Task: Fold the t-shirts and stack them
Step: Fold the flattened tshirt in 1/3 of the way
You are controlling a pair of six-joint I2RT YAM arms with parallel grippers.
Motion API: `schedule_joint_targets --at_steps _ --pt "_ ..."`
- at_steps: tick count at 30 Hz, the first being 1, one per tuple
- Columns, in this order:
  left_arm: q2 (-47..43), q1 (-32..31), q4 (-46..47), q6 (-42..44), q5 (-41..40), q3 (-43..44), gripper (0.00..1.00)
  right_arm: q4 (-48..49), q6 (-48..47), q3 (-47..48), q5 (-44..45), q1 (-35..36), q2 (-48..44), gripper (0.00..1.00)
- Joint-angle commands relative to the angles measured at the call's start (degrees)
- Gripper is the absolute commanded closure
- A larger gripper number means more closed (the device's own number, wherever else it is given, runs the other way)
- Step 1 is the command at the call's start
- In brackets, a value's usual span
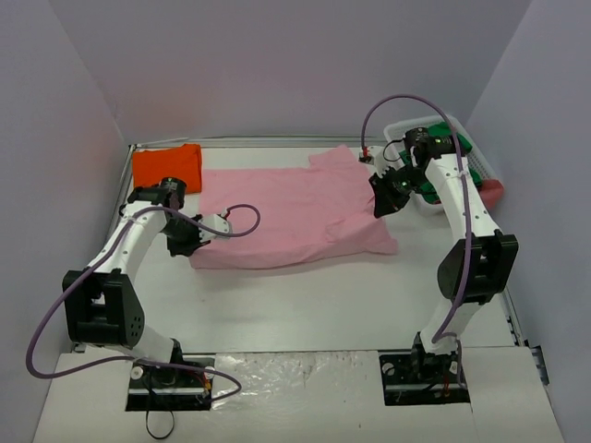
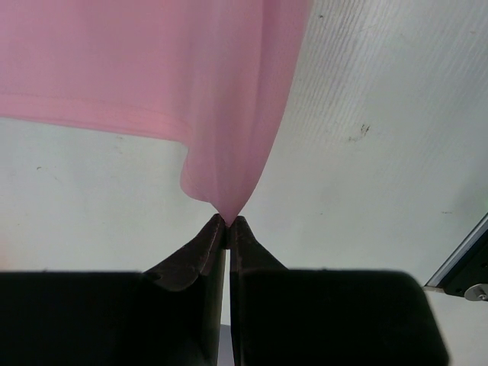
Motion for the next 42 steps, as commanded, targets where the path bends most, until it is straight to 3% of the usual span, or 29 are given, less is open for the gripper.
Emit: schedule_joint_targets --at_steps 1,25,35,38,39,41,42 --pt "0.99 0.58 -2.60 1.91 1.46 3.36 0.98 -2.43 0.87 4.07 0.45 -0.38 2.04 1.00" --pt "19.62 0.67 -2.25 0.77 0.41 17.60 0.98 -2.60 0.88 19.10 2.73 -1.35 23.48 1.00" --pt "23.05 0.76 -1.90 -0.46 -0.03 18.40 0.98 -2.61 0.87 23.41 2.91 -1.52 30.51 1.00" --pt "23.40 0.67 -1.63 -0.90 -0.21 18.14 0.98 -2.34 1.31 23.94 3.79 -1.52 31.92 0.77" --pt "23.49 0.67 -1.46 -1.25 -0.12 18.05 0.98 -2.08 1.58 24.03 3.96 -1.61 32.19 0.59" --pt "24.01 0.67 -1.89 -1.86 0.49 18.31 0.98 -1.46 2.28 23.94 4.40 -1.52 32.19 0.48" --pt "24.28 0.84 -2.16 -2.13 0.93 19.01 0.98 -1.20 2.63 24.03 4.58 -1.70 32.10 0.38"
